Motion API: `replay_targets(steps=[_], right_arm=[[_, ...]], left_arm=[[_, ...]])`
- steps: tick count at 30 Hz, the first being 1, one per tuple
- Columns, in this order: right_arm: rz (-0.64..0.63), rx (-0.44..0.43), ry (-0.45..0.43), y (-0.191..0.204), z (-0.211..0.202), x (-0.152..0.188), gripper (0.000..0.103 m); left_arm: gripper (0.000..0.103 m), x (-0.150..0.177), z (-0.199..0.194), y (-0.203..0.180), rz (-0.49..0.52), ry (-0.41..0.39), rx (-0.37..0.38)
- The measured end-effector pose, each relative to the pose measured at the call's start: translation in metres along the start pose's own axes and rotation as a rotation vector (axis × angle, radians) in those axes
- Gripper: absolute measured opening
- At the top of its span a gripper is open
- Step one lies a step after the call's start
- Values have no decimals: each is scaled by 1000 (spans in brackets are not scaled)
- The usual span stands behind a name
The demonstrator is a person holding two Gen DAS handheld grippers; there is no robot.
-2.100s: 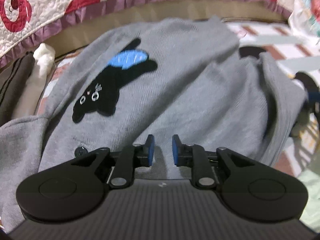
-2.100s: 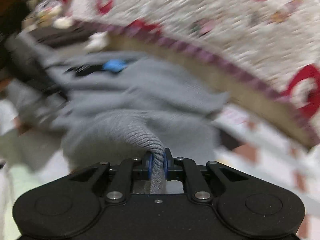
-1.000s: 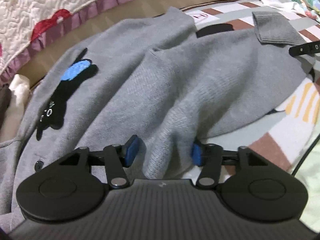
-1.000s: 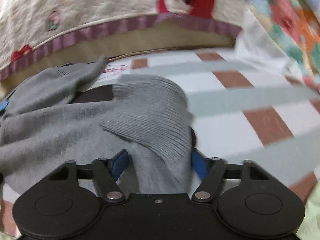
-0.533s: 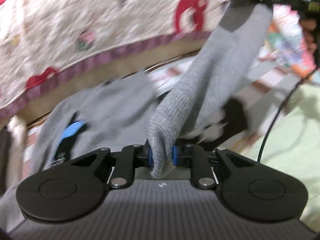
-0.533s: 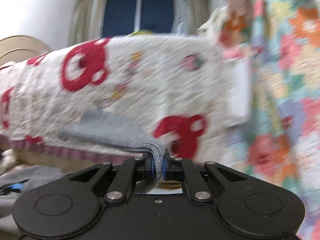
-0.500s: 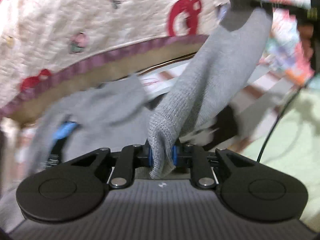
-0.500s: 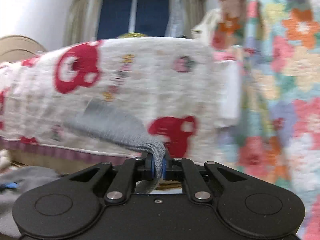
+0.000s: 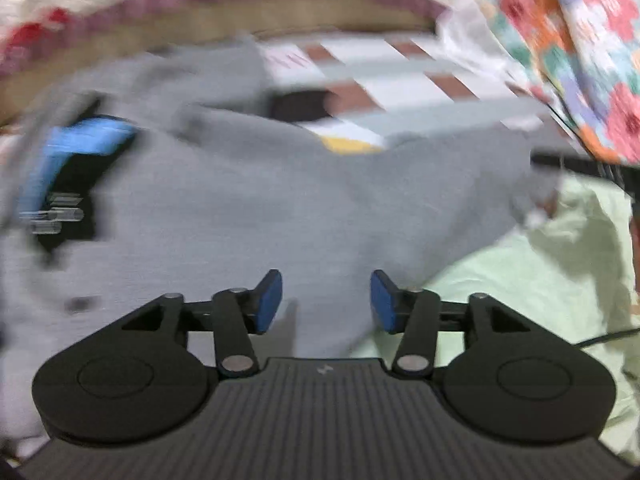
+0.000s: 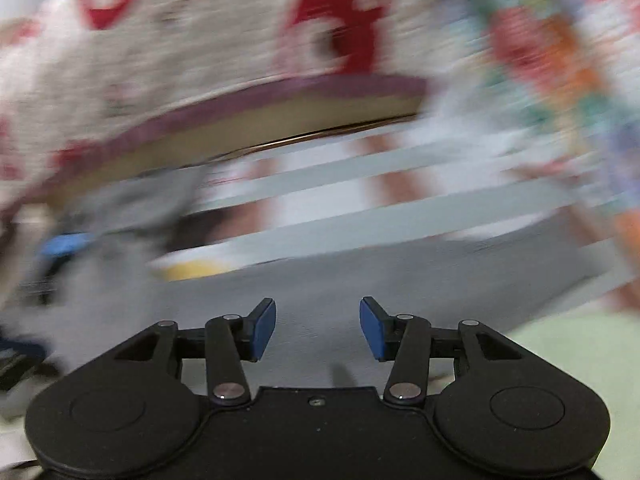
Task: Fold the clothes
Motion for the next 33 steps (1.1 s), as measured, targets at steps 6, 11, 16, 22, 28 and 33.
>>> replay_targets(steps=[6, 11, 16, 22, 28, 33], right_arm=[[-109, -392, 154, 110, 48, 16, 52], [-367, -403, 263, 182, 63, 38, 52], [-403, -407, 393, 193, 85, 68, 54], [-275, -269, 302, 186, 126, 73, 66], [-154, -226, 155, 180, 128, 42, 66], [-109, -231, 228, 175, 139, 36, 68]], left_arm=[[80, 37, -47, 154, -354, 7, -267], [76, 77, -48, 225, -591, 105, -223], [76, 106, -44, 240, -607, 118, -162], [77, 105, -32, 239, -577, 131, -183], [80, 98, -43, 231, -383, 90, -647], [84, 92, -34, 230, -275, 106, -685]])
Point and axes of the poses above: each gripper's, at about its wrist camera, not at the fingertips, and z roughly the way its jaws point, y to its left, x to its underside, the point moved 4 cm from there along z, roughly the way its jaws point, and after that the axes turned 13 degrees about y, right-handed, at the moved point
